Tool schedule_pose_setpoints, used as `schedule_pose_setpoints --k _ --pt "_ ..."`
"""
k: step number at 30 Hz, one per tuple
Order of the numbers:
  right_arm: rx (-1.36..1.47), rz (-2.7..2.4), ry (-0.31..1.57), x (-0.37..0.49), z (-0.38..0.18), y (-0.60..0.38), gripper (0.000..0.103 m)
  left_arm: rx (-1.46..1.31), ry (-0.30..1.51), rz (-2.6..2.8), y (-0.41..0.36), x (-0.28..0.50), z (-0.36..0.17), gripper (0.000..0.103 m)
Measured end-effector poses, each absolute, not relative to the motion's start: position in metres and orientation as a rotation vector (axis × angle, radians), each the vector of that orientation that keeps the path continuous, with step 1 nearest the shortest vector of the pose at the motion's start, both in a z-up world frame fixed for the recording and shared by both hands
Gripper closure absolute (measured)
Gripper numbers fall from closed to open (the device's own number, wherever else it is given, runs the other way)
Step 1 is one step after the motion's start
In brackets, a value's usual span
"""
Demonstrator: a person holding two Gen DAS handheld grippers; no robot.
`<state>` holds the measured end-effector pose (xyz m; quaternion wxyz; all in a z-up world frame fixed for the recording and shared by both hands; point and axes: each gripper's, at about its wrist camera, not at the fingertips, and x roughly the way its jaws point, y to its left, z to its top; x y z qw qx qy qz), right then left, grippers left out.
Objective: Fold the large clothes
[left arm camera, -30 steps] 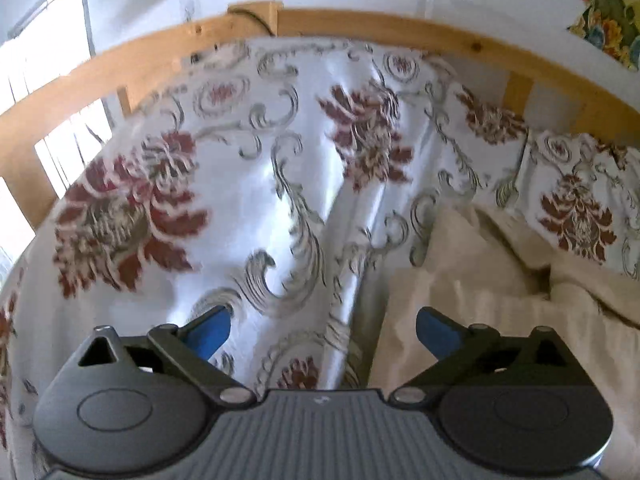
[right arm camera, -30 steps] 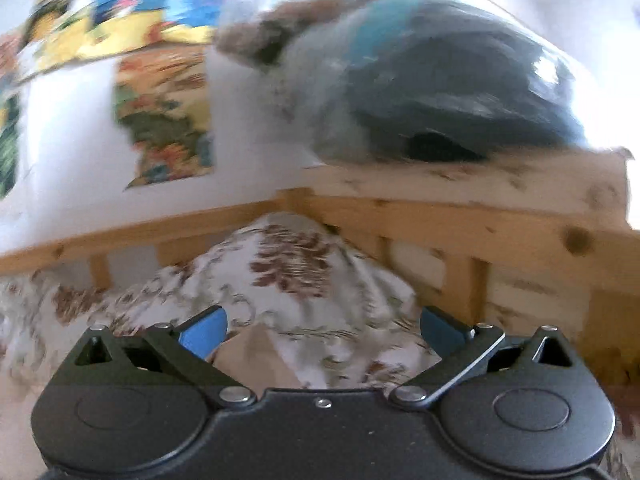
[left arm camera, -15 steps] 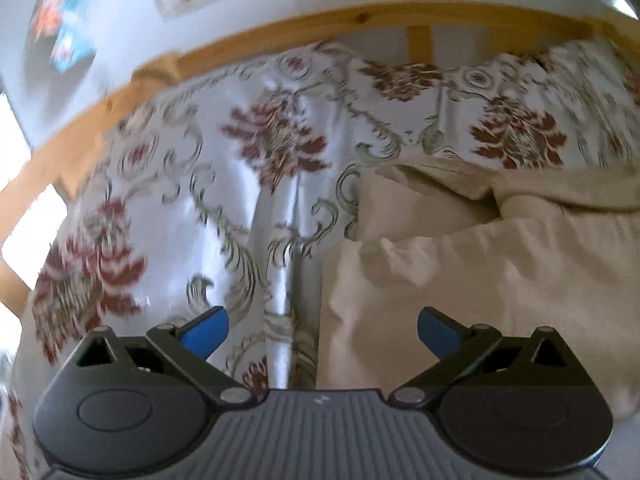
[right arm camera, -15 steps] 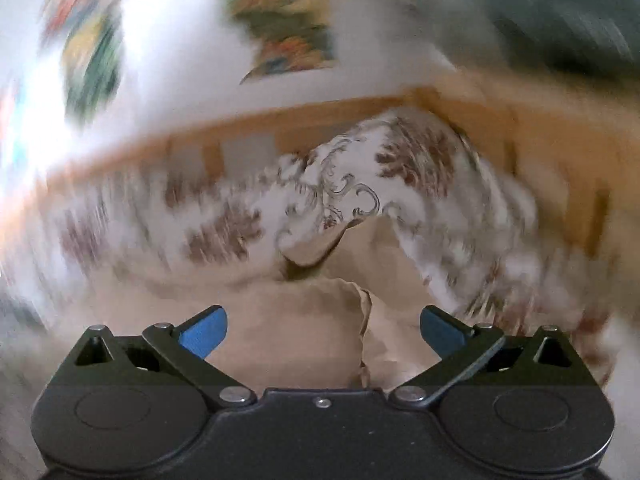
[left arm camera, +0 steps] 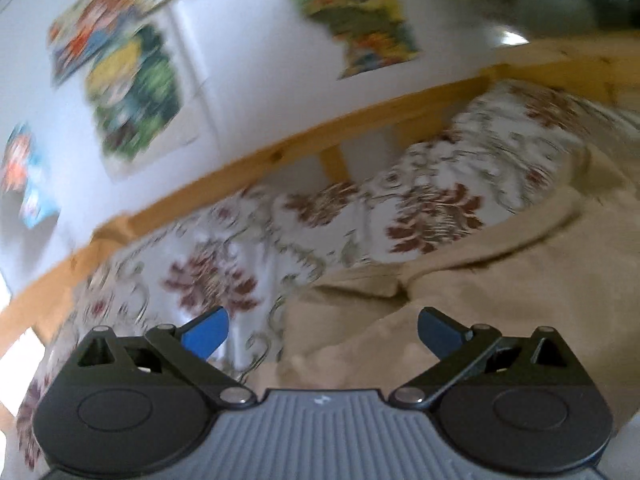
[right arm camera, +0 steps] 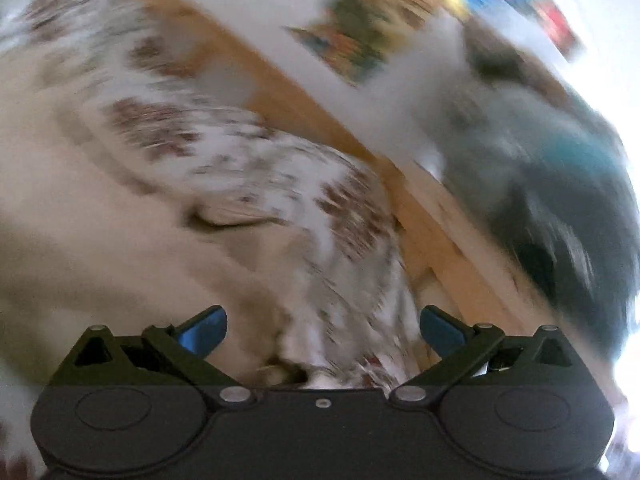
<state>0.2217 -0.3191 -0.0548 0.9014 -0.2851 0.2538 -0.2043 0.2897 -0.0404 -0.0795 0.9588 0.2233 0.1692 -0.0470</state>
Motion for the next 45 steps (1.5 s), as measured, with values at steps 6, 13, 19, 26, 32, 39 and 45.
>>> schedule_pose_setpoints --k 6,13,19,26,32,39,45 --pt "-0.410 -0.516 0.604 0.235 -0.066 -0.363 0.001 0.585 0.359 -0.114 -0.065 0.294 -0.111 0.000" --pt "-0.273 -0.284 0.234 0.200 -0.032 -0.346 0.001 0.532 0.433 -0.058 -0.049 0.307 -0.114 0.000" --pt "-0.332 0.236 0.338 0.175 -0.032 -0.304 0.001 0.495 0.528 -0.002 -0.036 0.313 -0.103 0.000" --pt "-0.382 0.170 0.751 0.202 -0.069 -0.298 0.011 0.370 0.517 -0.114 -0.033 0.297 -0.078 0.000" --pt "-0.252 -0.249 0.673 0.203 -0.053 -0.343 0.014 0.597 0.543 -0.041 -0.053 0.305 -0.106 0.000" --pt "-0.192 -0.406 0.766 0.228 -0.086 -0.383 0.012 0.419 0.721 0.039 -0.023 0.342 -0.120 0.000" --pt "-0.233 -0.421 0.687 0.246 -0.078 -0.371 0.010 0.265 0.804 0.128 0.001 0.346 -0.107 0.001"
